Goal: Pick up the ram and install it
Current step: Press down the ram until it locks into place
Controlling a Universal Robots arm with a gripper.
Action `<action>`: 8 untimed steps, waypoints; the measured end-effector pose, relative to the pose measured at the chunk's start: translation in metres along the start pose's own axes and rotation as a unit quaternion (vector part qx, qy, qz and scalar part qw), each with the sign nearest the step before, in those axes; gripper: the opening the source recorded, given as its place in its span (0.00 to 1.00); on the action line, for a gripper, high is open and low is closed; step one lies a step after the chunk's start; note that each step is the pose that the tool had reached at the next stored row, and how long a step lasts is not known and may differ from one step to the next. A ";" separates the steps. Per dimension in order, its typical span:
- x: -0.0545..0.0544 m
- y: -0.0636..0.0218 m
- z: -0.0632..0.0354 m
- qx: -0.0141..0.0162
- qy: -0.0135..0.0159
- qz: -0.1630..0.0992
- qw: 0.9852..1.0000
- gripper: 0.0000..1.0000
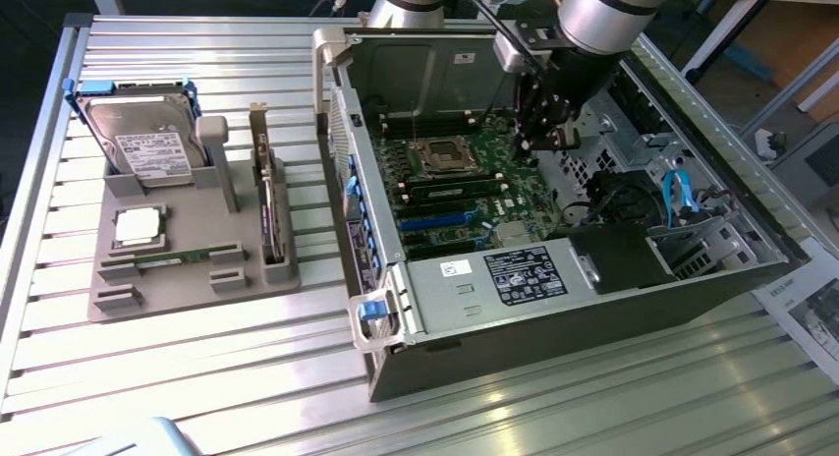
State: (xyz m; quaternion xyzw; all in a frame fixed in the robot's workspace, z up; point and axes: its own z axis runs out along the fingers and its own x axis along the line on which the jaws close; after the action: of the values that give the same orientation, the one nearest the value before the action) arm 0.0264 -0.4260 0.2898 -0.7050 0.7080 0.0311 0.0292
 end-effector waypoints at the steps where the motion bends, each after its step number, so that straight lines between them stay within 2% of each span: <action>1: 0.000 0.0000 0.0019 0.001 0.000 0.000 1.000 0.10; 8: 0.001 0.0000 0.0176 0.005 0.000 0.000 1.000 0.10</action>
State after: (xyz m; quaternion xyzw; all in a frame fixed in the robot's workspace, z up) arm 0.0264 -0.4259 0.2722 -0.7051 0.7078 0.0277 0.0327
